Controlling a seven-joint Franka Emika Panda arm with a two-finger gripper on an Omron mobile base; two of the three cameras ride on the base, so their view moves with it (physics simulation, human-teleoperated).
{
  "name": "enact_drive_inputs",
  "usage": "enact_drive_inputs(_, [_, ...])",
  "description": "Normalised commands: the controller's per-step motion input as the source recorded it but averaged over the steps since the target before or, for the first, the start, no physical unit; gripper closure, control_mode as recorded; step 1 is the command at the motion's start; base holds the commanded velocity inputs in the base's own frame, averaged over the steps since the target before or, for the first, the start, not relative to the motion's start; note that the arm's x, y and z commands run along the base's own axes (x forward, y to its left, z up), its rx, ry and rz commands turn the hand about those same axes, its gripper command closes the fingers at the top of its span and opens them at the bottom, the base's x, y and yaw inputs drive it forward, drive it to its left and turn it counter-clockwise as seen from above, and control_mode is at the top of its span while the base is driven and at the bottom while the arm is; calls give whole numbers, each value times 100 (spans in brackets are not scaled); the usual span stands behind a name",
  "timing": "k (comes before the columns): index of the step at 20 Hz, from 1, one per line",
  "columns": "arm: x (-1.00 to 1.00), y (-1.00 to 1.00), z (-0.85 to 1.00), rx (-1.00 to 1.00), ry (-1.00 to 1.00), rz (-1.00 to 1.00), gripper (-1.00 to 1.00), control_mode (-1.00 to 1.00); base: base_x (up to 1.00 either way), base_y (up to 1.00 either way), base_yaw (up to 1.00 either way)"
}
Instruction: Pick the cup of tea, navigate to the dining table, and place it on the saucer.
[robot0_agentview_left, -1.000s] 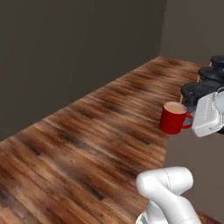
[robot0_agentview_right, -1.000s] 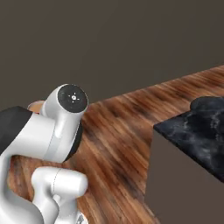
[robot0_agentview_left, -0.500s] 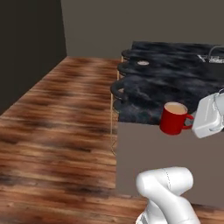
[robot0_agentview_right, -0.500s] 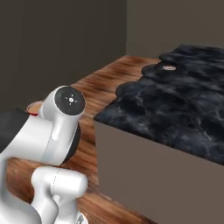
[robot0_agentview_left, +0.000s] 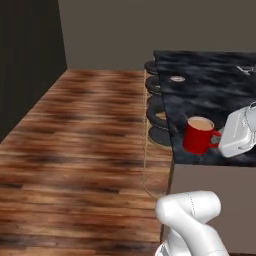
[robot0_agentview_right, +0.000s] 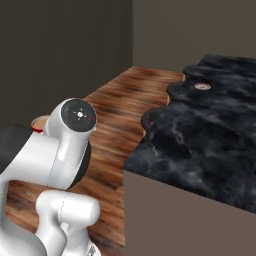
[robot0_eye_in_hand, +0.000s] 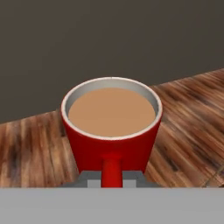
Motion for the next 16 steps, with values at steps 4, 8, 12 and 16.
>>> enact_drive_inputs(4, [0,0,0,0,0,0,100,100,69,100,-13])
enact_drive_inputs(8, [0,0,0,0,0,0,100,100,99,100,-26])
enact_drive_inputs(12, [0,0,0,0,0,0,100,100,100,100,-32])
enact_drive_inputs(16, [0,0,0,0,0,0,100,100,100,100,-32])
